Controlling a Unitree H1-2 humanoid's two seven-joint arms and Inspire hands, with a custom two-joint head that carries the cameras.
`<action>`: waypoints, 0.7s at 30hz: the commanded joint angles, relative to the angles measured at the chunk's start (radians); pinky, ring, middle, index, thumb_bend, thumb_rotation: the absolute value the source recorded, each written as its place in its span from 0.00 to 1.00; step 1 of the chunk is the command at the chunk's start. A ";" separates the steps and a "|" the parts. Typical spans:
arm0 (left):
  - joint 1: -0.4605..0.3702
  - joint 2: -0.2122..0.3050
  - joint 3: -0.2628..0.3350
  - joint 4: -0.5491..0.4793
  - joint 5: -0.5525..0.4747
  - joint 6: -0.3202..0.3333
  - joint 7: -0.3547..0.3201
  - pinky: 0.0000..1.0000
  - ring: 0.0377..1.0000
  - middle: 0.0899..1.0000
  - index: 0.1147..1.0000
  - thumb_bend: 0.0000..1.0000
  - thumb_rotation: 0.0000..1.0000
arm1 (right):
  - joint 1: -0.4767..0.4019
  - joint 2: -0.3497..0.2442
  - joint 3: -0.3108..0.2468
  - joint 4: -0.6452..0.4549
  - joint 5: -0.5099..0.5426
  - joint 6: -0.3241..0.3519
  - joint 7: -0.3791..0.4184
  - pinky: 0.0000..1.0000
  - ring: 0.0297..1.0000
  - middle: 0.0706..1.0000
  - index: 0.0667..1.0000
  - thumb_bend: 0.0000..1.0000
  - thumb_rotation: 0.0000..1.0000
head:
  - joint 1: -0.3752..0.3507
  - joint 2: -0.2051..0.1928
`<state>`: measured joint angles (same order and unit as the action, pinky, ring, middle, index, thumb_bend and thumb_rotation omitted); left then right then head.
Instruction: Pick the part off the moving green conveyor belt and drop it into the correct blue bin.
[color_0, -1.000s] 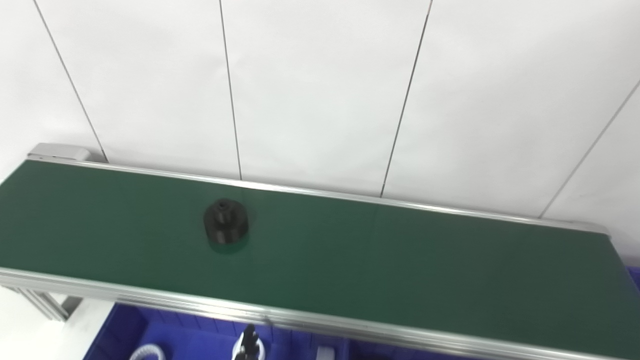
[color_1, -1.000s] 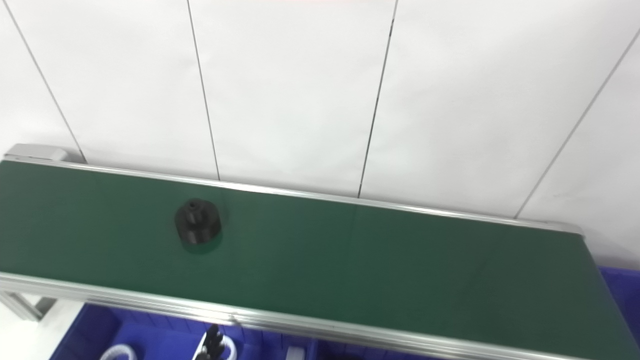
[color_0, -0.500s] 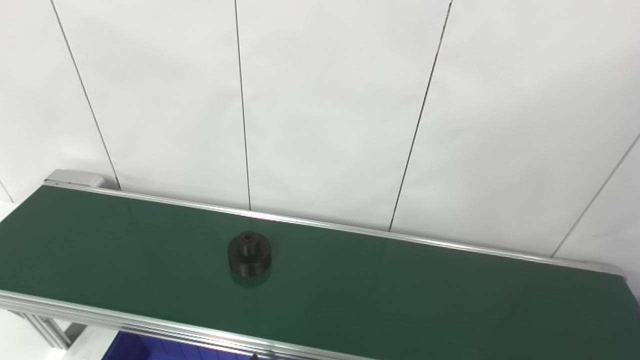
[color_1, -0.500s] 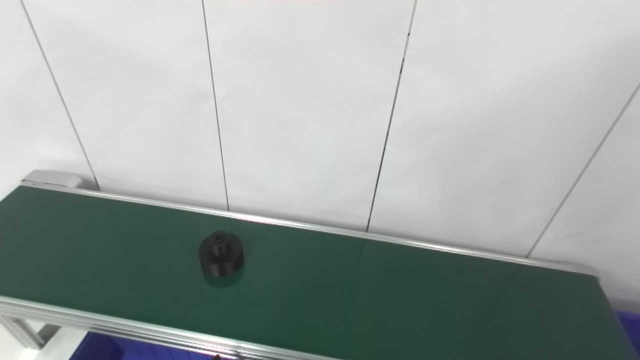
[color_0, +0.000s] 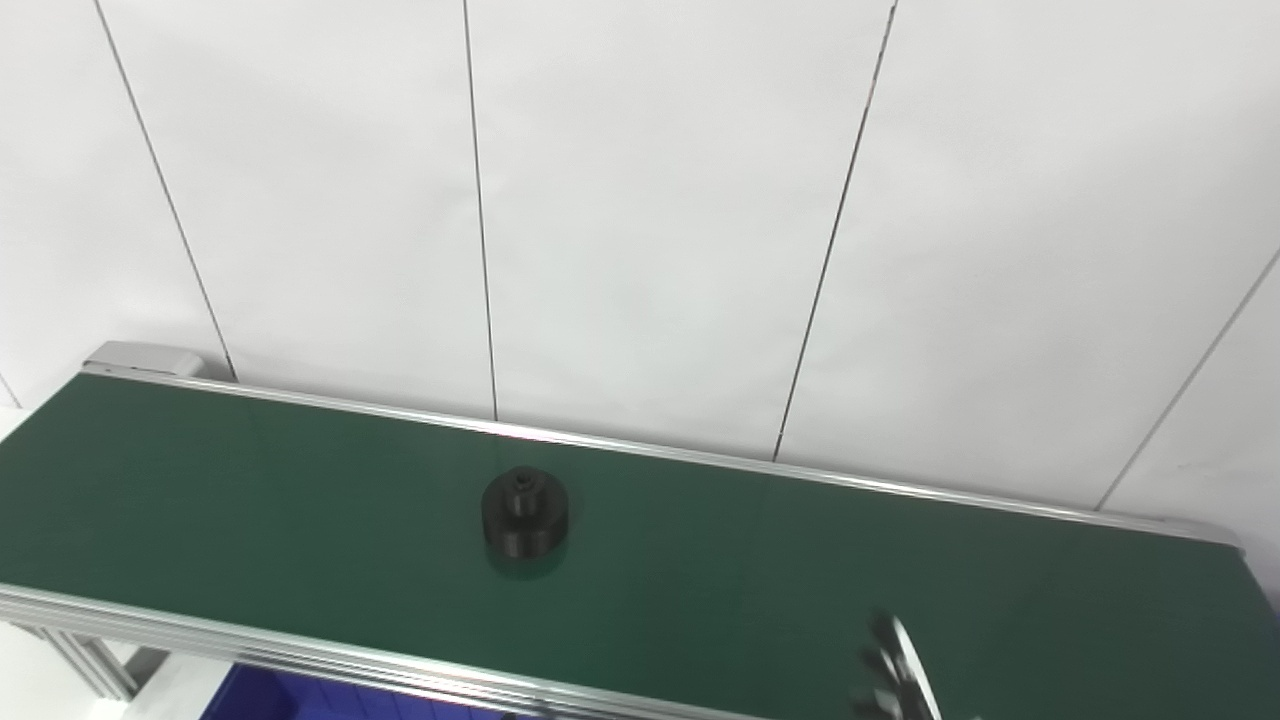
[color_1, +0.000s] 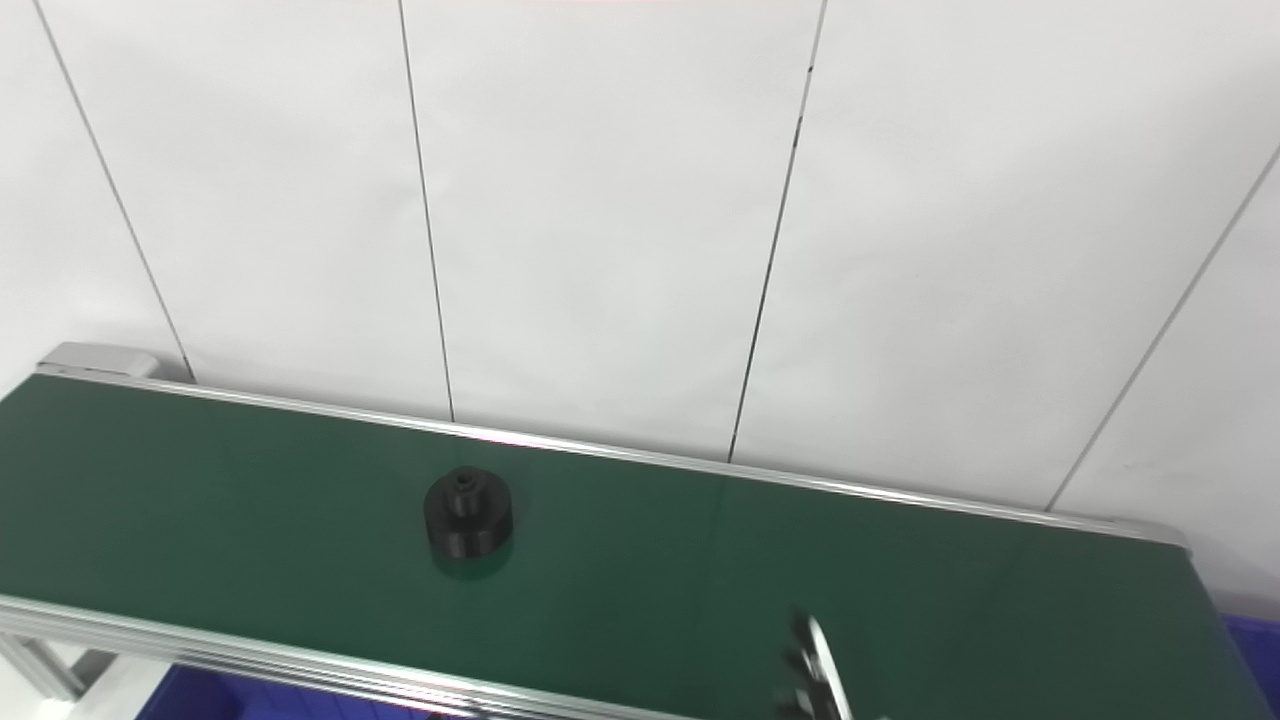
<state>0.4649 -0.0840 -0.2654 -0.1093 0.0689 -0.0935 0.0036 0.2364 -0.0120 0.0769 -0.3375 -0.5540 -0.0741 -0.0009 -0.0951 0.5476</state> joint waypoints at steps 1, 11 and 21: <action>-0.019 -0.059 -0.035 -0.042 -0.011 0.002 -0.005 1.00 0.98 1.00 1.00 0.70 0.96 | -0.084 -0.009 0.020 -0.056 -0.077 0.107 0.070 0.62 0.83 0.92 0.93 0.99 0.58 | -0.003 0.008; -0.031 -0.055 -0.030 -0.042 -0.019 0.027 -0.008 1.00 0.98 1.00 1.00 0.68 0.96 | -0.442 -0.052 0.106 0.068 -0.247 0.341 0.235 0.63 0.84 0.92 0.90 1.00 0.47 | -0.017 0.017; -0.038 -0.059 -0.037 -0.026 0.005 0.022 0.002 1.00 0.96 1.00 1.00 0.70 0.96 | -0.696 -0.086 0.230 0.285 -0.369 0.467 0.324 0.56 0.84 0.93 0.91 1.00 0.35 | -0.012 -0.001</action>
<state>0.4455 -0.0846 -0.2647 -0.1196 0.0686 -0.0606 0.0043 -0.4058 -0.0913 0.2916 -0.0544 -0.8975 0.3758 0.3155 -0.1074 0.5461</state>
